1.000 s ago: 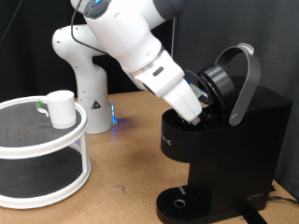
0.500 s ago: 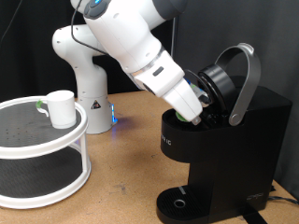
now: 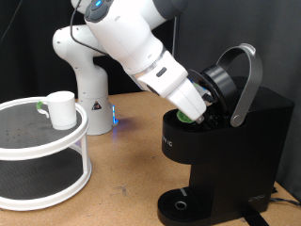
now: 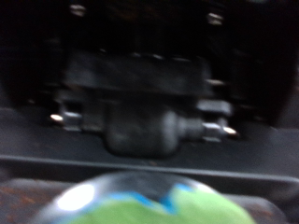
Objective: Make a cup of coffee with the keurig machine
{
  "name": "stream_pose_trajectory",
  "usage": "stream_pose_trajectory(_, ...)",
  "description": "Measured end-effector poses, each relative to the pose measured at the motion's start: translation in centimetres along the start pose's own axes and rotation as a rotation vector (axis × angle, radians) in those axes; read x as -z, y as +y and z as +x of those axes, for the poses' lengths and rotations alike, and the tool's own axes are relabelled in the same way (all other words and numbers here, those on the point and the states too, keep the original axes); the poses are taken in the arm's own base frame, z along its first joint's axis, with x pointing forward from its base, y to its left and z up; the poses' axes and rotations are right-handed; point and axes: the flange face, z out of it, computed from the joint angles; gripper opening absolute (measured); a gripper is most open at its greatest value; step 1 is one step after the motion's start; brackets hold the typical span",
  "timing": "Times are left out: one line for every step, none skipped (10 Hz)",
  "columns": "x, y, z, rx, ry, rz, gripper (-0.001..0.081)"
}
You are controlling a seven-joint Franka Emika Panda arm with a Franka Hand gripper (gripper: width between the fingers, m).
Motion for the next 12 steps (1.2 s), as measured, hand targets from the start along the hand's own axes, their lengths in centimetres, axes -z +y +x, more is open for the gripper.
stream_pose_trajectory(-0.1,-0.3,-0.1,0.015,-0.004,0.015,0.0803)
stream_pose_trajectory(0.0,-0.5,-0.2,0.035,-0.003,0.018,0.0803)
stream_pose_trajectory(0.0,-0.9,-0.5,0.048,-0.007,0.029,0.0803)
stream_pose_trajectory(-0.1,-1.3,-1.0,0.054,-0.009,0.037,0.0803)
stream_pose_trajectory(-0.1,-1.6,-1.3,0.056,-0.008,0.04,0.0803)
stream_pose_trajectory(0.0,-1.9,-1.5,0.056,-0.006,0.043,0.0803)
stream_pose_trajectory(0.0,-2.2,-1.7,0.056,-0.006,0.045,0.0803)
stream_pose_trajectory(0.0,-2.4,-1.9,0.056,-0.006,0.046,0.0803)
stream_pose_trajectory(0.0,-2.5,-2.1,0.056,-0.007,0.047,0.0803)
stream_pose_trajectory(0.0,-2.6,-2.2,0.056,-0.008,0.048,0.0803)
stream_pose_trajectory(-0.1,-2.6,-2.3,0.056,-0.009,0.048,0.0803)
stream_pose_trajectory(-0.1,-2.6,-2.4,0.055,-0.009,0.045,0.0803)
